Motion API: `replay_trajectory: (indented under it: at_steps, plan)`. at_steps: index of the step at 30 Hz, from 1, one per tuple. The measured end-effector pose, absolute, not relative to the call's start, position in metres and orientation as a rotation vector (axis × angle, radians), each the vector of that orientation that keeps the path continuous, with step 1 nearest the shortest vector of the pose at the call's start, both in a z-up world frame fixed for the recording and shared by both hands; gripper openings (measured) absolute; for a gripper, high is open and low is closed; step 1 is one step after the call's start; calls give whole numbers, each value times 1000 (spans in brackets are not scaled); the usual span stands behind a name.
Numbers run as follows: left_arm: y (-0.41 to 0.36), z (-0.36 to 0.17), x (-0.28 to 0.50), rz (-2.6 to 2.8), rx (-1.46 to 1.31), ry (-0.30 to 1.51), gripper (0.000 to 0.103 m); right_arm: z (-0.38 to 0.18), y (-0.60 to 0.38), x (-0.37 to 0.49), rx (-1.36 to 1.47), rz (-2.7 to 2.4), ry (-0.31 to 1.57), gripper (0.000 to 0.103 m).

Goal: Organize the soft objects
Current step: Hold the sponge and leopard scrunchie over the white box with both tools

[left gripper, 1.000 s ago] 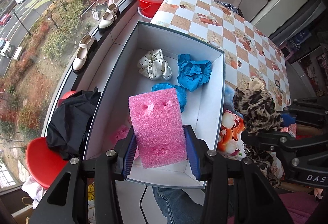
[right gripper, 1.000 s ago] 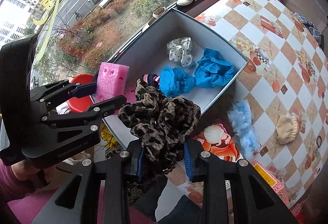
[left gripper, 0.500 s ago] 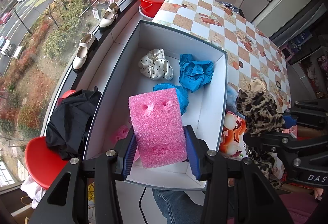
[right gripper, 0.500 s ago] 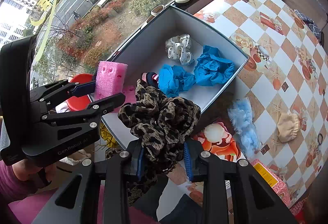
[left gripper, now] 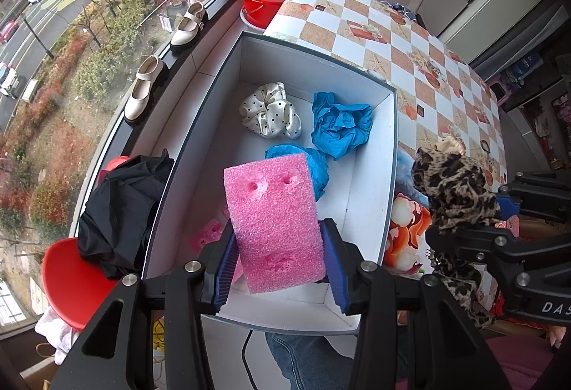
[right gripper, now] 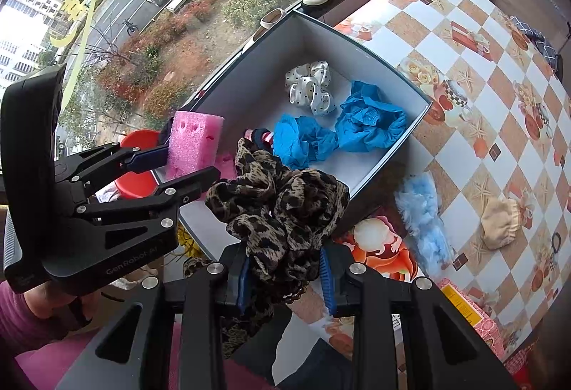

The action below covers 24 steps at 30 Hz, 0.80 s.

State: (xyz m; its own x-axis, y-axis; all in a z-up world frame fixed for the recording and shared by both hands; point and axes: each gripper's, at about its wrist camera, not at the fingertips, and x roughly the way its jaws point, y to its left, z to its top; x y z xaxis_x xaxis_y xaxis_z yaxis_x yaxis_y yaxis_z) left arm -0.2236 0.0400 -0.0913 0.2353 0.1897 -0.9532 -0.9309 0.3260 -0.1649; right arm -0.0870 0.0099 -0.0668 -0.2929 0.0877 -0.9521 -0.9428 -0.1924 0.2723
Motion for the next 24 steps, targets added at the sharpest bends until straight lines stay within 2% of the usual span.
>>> replay_trajectory:
  at_steps: [24]
  plan:
    - [46,-116,-230,978,-942,1073,49,-79,18,-88,-1121,1596,1278,32]
